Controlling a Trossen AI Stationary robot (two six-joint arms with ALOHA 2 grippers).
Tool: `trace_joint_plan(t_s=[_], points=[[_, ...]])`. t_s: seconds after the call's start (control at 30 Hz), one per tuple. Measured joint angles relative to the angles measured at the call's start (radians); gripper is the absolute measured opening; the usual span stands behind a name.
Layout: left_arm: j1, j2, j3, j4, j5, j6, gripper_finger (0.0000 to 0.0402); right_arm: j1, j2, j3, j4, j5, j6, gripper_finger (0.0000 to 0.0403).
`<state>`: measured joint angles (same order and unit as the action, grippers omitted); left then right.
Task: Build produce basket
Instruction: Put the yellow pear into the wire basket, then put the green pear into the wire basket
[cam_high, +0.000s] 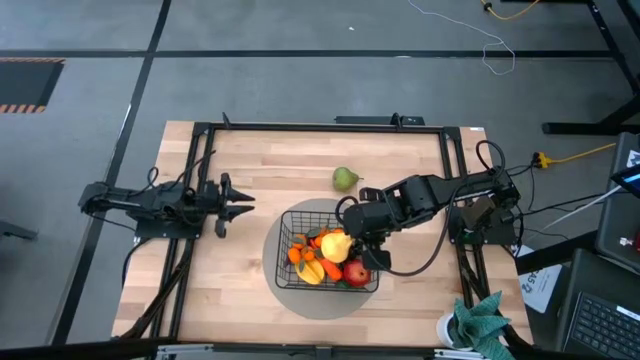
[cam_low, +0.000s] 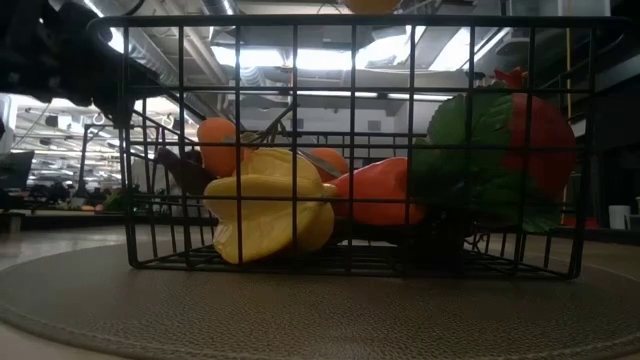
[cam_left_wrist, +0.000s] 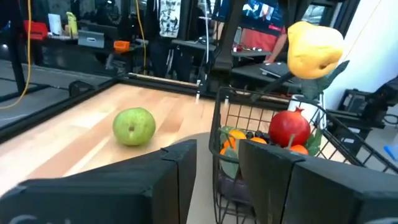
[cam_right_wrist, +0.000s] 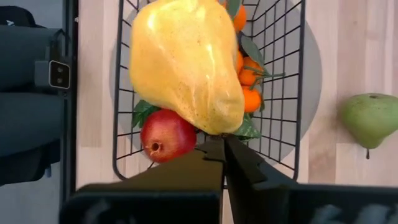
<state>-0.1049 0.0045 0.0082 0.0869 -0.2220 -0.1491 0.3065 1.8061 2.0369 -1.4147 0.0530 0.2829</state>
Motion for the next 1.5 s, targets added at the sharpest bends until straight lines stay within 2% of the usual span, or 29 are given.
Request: trace_joint_plan(t_s=[0.3, 0.57, 0.8, 1.1, 1.2, 1.5], points=[[0.025, 0.002, 0.0, -0.036, 0.009, 0.032, 0.011, 0.0, 0.0, 0.0, -0.003, 0.003, 0.001, 0.0], [0.024, 0.003, 0.0, -0.038, 0.004, 0.092, 0.011, 0.0, 0.0, 0.0, -0.013, -0.062, 0.001, 0.0], [0.024, 0.004, 0.0, -0.039, 0.004, 0.091, 0.011, 0.0, 0.0, 0.0, -0.012, -0.022, 0.035, 0.0], [0.024, 0.004, 0.0, -0.039, 0.004, 0.091, 0.011, 0.0, 0.0, 0.0, -0.011, -0.02, 0.078, 0.0004], [0.024, 0.004, 0.0, -0.04, 0.004, 0.09, 0.011, 0.0, 0.0, 0.0, -0.011, -0.02, 0.078, 0.0021], [0.024, 0.004, 0.0, -0.041, 0.004, 0.089, 0.011, 0.0, 0.0, 0.0, -0.011, -0.014, 0.076, 0.0116]])
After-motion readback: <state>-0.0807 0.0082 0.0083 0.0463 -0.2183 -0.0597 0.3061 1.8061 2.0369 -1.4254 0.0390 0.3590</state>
